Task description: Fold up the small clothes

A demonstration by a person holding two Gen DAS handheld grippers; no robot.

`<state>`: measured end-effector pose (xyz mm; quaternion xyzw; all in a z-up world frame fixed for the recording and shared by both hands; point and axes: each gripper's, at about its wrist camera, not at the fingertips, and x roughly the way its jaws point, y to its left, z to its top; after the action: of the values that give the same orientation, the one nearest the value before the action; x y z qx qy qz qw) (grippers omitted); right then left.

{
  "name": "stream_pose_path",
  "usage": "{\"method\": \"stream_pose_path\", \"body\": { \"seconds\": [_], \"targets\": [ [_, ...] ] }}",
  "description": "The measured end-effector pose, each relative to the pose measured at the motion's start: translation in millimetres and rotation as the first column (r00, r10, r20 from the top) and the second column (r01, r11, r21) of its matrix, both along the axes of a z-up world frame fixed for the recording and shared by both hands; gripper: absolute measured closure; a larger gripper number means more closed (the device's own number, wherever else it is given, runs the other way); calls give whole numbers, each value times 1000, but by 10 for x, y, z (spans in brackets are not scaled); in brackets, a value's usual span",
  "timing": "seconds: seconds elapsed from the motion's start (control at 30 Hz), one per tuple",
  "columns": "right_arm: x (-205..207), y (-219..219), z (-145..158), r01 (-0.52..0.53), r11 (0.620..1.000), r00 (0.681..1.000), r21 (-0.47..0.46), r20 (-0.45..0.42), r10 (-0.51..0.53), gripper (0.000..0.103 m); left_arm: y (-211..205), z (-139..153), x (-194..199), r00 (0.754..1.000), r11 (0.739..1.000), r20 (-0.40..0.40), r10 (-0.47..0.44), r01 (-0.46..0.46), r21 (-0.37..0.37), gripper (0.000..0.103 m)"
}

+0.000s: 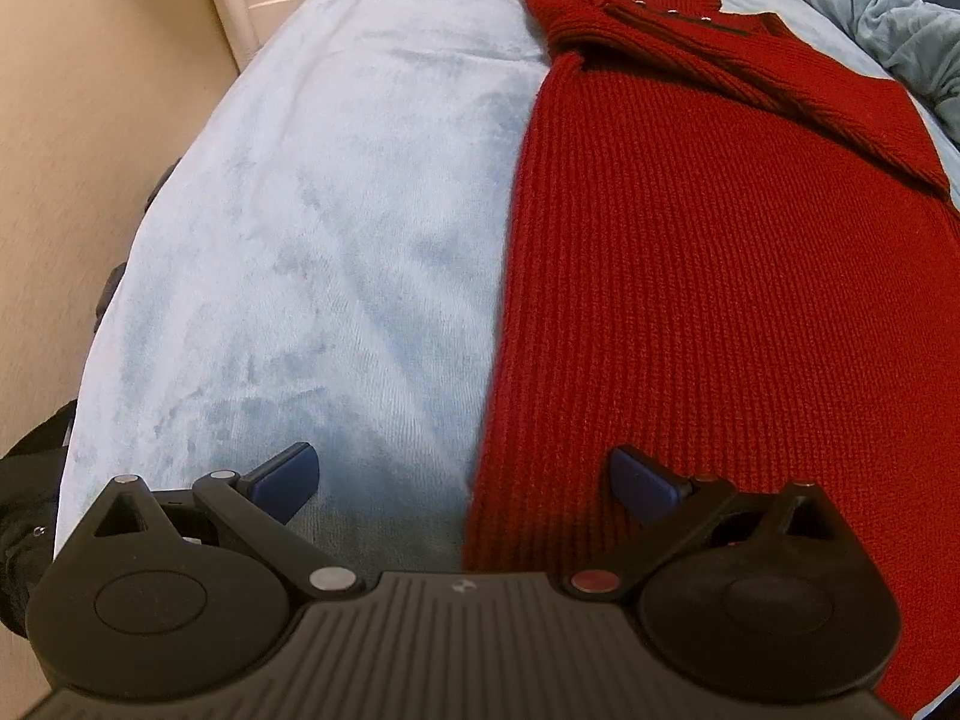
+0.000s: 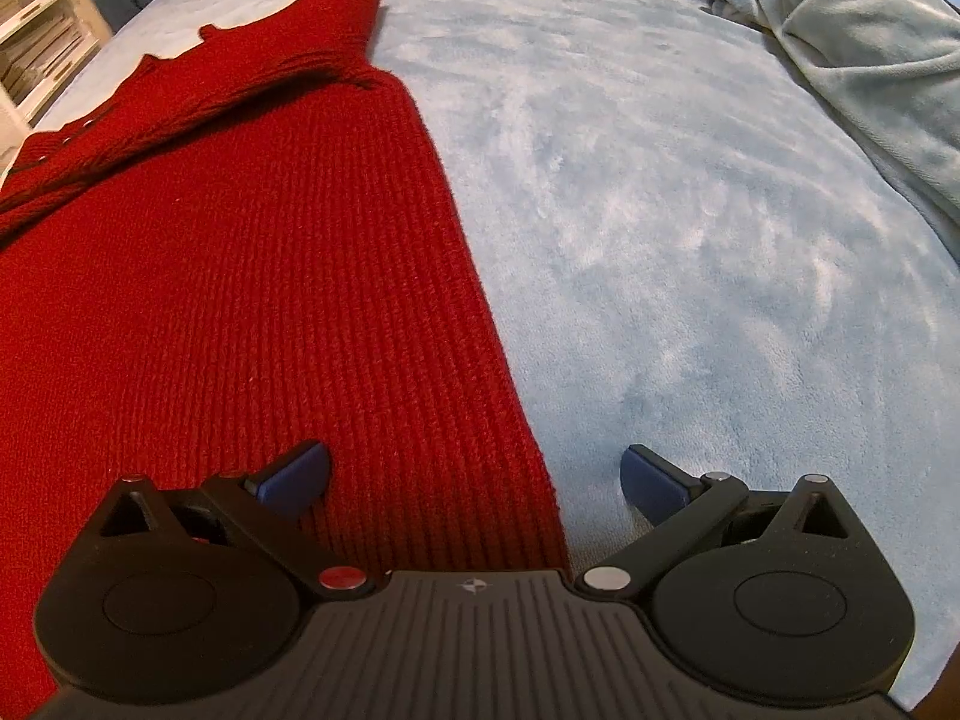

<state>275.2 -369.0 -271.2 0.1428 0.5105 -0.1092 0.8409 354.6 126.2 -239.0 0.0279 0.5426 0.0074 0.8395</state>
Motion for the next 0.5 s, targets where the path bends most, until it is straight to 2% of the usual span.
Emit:
{"method": "stream_pose_path", "body": {
  "seconds": [0.27,0.4,0.5],
  "targets": [
    [-120,46,38,-35,999,999,21,0,35,1,-12,7,-27,1000,1000,-6,6,-6,-8,0],
    [-172,84,51,-46,998,999,46,-9,46,1,-38,-4,-82,997,994,-51,-61,56,-98,0],
    [-244,125,71,-69,995,997,75,-15,70,2,-95,-20,-137,991,988,-57,-117,111,-104,0]
  ]
}}
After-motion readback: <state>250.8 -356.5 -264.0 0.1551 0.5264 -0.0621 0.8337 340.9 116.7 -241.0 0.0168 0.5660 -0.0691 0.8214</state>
